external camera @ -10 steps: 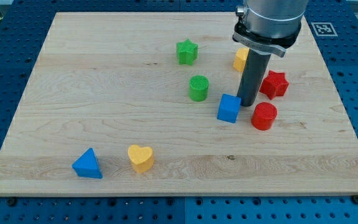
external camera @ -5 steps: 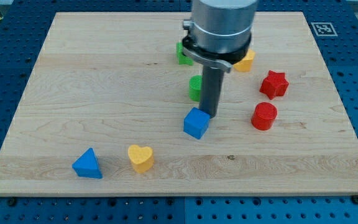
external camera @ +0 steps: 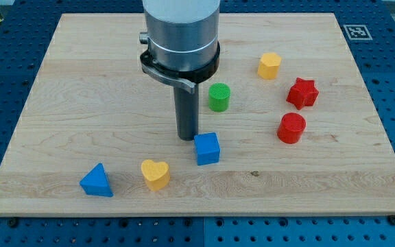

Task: Push the blue cube to the bottom center of the board

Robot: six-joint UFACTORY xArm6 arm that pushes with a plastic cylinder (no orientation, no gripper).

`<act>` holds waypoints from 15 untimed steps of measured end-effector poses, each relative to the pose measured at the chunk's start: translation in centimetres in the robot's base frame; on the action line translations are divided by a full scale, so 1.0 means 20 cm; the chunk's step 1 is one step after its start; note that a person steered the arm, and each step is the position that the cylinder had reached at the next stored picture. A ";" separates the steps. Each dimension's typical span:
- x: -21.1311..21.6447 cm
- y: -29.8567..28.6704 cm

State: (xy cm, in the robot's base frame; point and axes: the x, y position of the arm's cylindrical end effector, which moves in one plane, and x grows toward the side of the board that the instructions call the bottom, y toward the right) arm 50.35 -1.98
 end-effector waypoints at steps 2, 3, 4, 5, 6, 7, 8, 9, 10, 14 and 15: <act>0.05 0.07; 0.05 0.13; 0.07 0.24; 0.09 0.30; 0.13 0.31; 0.16 0.31; 0.20 0.29; 0.21 0.23; 0.21 0.17; 0.10 0.21; 0.00 0.42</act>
